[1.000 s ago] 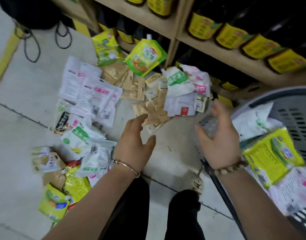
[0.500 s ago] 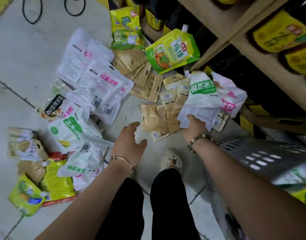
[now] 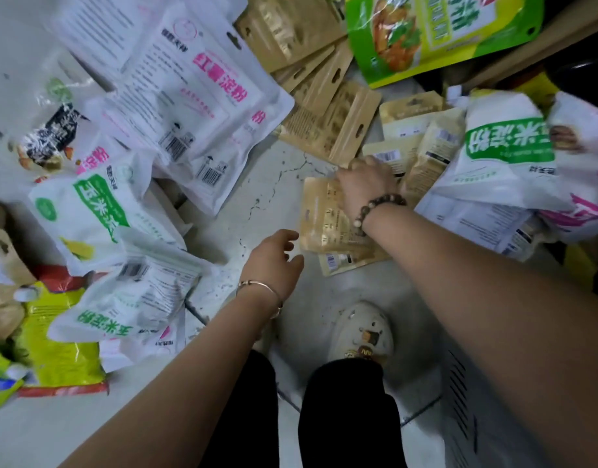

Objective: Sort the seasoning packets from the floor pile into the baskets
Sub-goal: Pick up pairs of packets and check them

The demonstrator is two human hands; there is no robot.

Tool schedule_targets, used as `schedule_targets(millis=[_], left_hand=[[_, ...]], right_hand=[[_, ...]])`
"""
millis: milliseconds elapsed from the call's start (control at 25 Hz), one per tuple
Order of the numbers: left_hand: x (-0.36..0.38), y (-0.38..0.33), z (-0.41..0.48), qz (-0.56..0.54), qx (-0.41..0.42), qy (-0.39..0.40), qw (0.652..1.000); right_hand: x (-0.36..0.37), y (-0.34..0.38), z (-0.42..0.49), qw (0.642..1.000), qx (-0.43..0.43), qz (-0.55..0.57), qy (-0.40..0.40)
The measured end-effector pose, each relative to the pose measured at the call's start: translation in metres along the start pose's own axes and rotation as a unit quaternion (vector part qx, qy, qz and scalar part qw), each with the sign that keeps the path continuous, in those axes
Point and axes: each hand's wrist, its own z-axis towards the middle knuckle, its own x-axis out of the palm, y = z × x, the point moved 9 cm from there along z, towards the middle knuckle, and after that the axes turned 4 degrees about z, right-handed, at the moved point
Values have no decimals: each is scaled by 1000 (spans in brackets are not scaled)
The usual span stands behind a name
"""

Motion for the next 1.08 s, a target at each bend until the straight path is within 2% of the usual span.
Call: schedule_targets(millis=[120, 240, 320, 400, 480, 560, 640, 680, 720, 840, 920, 960, 1000, 1080], left_hand=[[1, 25, 1, -71, -44, -26, 996], [1, 40, -6, -234, -107, -45, 965], [0, 36, -10, -321, -120, -39, 939], [-5, 23, -12, -376, -102, -31, 921], [-16, 12, -8, -379, -70, -50, 921], [-31, 5, -3, -357, -40, -82, 930], [-34, 1, 5, -383, -30, -57, 922], [-31, 0, 8, -392, -24, -34, 919], [-29, -1, 9, -387, -21, -21, 922], [-28, 19, 10, -357, -65, -62, 930], [-31, 48, 5, -349, -127, -115, 921], [-28, 62, 3, -349, -156, -124, 916], [-25, 74, 0, -351, -177, -123, 911], [-19, 89, -3, -362, -194, -109, 905]], right_hand=[[-1, -1, 1, 998, -3, 65, -8], [-21, -9, -10, 962, 10, 267, -48], [-45, -17, -20, 894, 39, 428, -130], [-57, -19, -28, 825, 77, 533, -174], [-51, -13, -30, 779, 121, 598, -146], [-34, -8, -31, 727, 154, 665, -80], [-18, 1, -34, 690, 172, 703, -28], [-14, 4, -34, 698, 171, 695, -29], [-14, 5, -34, 734, 164, 658, -50], [-23, -2, -27, 891, 115, 420, -126], [-8, 1, -19, 973, 47, 216, -71], [7, 5, -17, 994, 3, 104, -19], [22, 11, -19, 999, -37, 10, 18], [36, 20, -23, 993, -81, -82, 25]])
